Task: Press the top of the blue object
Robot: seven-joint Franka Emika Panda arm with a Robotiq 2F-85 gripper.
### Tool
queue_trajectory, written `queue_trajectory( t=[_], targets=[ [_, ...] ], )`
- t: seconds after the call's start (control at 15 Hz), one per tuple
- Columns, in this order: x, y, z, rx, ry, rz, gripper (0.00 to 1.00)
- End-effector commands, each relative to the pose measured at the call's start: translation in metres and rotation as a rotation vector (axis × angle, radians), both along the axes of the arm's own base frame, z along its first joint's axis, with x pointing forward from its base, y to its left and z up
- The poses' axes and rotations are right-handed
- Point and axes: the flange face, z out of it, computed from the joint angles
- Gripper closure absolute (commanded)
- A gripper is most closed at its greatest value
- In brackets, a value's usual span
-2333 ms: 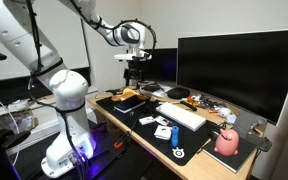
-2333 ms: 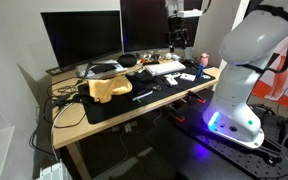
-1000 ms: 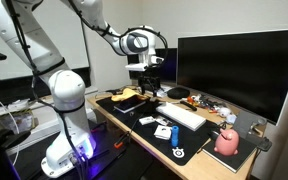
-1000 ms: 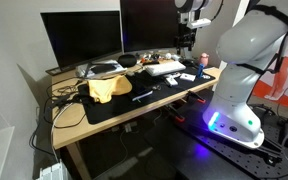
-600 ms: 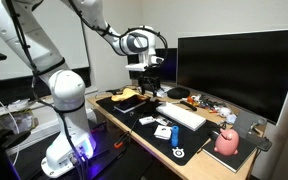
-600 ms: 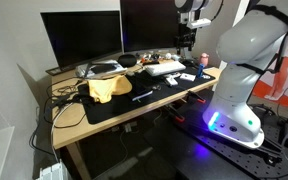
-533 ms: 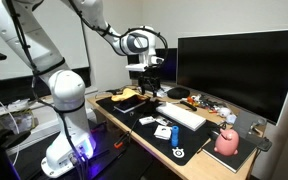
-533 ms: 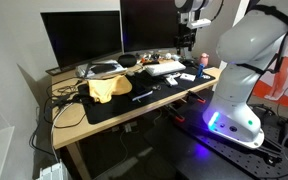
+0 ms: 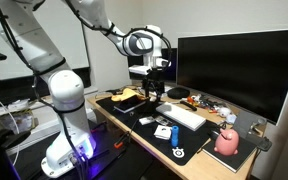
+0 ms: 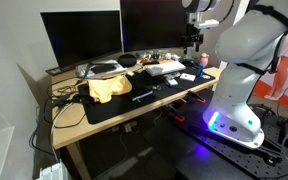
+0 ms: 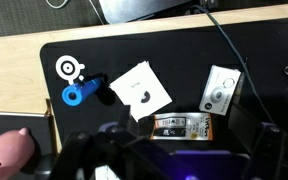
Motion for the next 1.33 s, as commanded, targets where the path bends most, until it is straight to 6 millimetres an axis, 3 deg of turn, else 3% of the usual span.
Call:
queue_trajectory(
  t=[0.0,0.07,0.13,0.8,1.27],
  targets=[
    [-0.011,-0.022,-0.002,0.006,-0.006,-0.024,0.01],
    [-0.014,-0.028,-0.003,0.008,-0.006,-0.030,0.09],
    [-0.017,-0.033,-0.004,0.013,-0.005,-0.034,0.26],
    [-0.029,-0.060,-0.005,0.024,-0.010,-0.066,0.99],
    [-0.033,-0.083,-0.009,0.021,-0.012,-0.125,1.00]
  ],
)
